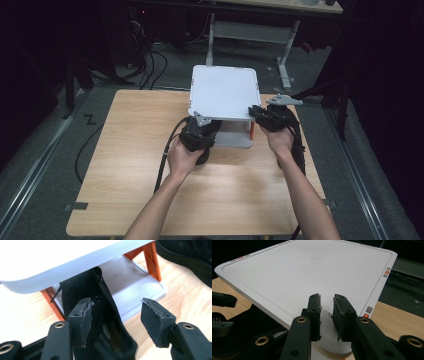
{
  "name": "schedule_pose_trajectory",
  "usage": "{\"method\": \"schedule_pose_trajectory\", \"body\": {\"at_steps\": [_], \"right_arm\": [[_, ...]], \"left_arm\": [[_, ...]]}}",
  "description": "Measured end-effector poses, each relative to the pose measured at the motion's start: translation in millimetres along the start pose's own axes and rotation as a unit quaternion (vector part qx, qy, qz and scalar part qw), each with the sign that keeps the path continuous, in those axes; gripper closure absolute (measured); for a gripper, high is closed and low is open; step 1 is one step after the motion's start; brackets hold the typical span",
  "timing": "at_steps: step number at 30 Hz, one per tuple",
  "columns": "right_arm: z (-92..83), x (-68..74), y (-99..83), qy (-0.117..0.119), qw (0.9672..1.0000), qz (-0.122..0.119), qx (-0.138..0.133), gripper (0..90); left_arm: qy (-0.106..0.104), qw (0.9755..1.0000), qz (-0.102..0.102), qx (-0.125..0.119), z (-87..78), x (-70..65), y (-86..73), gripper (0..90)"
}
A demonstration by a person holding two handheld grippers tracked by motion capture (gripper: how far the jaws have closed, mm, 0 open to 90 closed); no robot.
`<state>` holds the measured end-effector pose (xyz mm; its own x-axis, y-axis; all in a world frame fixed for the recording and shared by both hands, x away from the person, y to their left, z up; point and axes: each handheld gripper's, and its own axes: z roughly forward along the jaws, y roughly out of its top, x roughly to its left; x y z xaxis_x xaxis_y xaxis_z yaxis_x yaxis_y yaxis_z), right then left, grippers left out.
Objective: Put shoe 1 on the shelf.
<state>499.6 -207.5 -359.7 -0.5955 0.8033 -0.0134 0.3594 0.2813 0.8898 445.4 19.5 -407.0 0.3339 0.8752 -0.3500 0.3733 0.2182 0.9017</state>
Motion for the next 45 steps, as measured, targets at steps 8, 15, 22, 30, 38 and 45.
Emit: {"method": "schedule_pose_trajectory", "body": {"at_steps": [8, 15, 22, 30, 38, 45], "right_arm": [[-0.1, 0.2, -0.1, 0.000, 1.0000, 0.000, 0.000, 75.6], [0.3, 0.2, 0.1, 0.000, 1.0000, -0.001, 0.000, 75.6], [0.4, 0.5, 0.2, -0.002, 1.0000, -0.002, 0.000, 75.6], [0.7, 0.6, 0.1, -0.002, 1.0000, -0.001, -0.001, 75.6], [0.9, 0.5, 0.1, -0.002, 1.0000, -0.002, 0.000, 75.7], [1.0, 0.0, 0.7, -0.001, 1.0000, -0.001, 0.001, 75.8]], "left_arm": [[-0.021, 0.9993, 0.024, 0.020, -31.7, 13.3, -5.7, 39.8], [-0.027, 0.9981, 0.029, 0.047, -33.2, 25.1, -19.0, 39.3], [-0.031, 0.9970, 0.039, 0.059, -20.6, 24.2, -27.8, 51.7], [-0.014, 0.9967, 0.048, 0.064, -6.4, 16.2, -30.1, 74.9], [0.016, 0.9988, 0.025, 0.040, 2.8, 16.7, -28.1, 80.0], [0.048, 0.9988, -0.007, 0.005, 20.4, 15.6, -25.9, 80.8]]}}
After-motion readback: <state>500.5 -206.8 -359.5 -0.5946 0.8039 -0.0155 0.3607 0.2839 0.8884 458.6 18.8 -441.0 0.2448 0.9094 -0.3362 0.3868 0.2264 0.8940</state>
